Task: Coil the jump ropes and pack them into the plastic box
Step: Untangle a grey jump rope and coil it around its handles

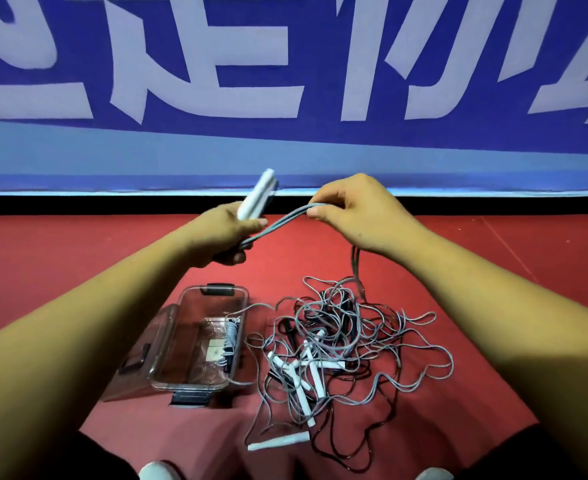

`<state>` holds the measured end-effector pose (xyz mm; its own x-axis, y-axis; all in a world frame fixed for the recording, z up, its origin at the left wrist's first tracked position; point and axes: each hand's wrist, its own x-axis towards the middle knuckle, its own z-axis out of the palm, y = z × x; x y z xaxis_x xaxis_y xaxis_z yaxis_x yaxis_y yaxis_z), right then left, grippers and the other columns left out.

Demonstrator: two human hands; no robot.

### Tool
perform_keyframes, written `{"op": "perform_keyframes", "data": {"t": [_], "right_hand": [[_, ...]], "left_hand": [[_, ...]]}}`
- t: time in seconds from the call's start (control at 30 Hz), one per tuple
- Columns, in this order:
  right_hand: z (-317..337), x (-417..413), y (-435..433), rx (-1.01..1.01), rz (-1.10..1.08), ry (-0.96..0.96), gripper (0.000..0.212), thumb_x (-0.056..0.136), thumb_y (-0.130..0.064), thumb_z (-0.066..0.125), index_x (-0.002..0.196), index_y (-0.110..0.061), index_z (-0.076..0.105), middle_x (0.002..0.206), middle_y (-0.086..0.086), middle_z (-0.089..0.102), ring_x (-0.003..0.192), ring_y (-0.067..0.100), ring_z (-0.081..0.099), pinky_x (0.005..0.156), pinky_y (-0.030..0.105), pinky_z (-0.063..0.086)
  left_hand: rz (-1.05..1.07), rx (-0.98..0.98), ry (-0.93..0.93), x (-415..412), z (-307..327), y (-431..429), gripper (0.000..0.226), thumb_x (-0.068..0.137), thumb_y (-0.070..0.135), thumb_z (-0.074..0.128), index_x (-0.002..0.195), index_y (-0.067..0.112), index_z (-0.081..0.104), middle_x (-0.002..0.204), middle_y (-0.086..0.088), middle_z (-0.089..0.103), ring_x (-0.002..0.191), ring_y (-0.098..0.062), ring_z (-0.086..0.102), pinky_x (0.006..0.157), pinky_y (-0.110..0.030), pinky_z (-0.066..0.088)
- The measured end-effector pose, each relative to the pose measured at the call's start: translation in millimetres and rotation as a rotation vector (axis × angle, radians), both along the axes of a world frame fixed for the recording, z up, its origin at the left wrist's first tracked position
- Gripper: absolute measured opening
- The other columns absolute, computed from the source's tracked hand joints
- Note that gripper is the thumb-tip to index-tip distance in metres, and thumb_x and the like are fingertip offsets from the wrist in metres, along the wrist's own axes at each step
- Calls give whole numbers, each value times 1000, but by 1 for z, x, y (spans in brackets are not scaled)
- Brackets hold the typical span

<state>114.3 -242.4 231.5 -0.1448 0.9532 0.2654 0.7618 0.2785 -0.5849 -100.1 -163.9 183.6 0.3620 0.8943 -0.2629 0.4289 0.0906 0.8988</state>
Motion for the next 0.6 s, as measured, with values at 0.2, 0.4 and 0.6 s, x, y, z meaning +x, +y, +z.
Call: {"op": "perform_keyframes", "data": {"t": [0.2,0.4,0.6], "right_hand": [[-3,29,7,-62,-42,26,25,78,-34,79,73,-10,72,64,7,63,59,17,51,59,29,41],[-10,46,6,-231,-4,13,31,76,-43,78,68,-14,71,50,-4,50,45,8,39,49,23,33],[-20,57,15,-247,64,-201,33,81,-50,70,71,-19,74,70,7,69,66,25,56,61,32,43]], "left_hand": [[-379,-257,-33,0,5,-10,41,84,41,64,117,18,55,57,-2,30,40,-10,22,44,-22,13],[-434,-433,-110,-9,-5,-5,80,55,60,88,120,20,64,57,-1,34,37,-8,23,41,-17,14],[-529,-473,-100,-10,-3,-9,51,69,38,88,102,13,59,55,-2,33,35,-8,29,39,-17,17]]}}
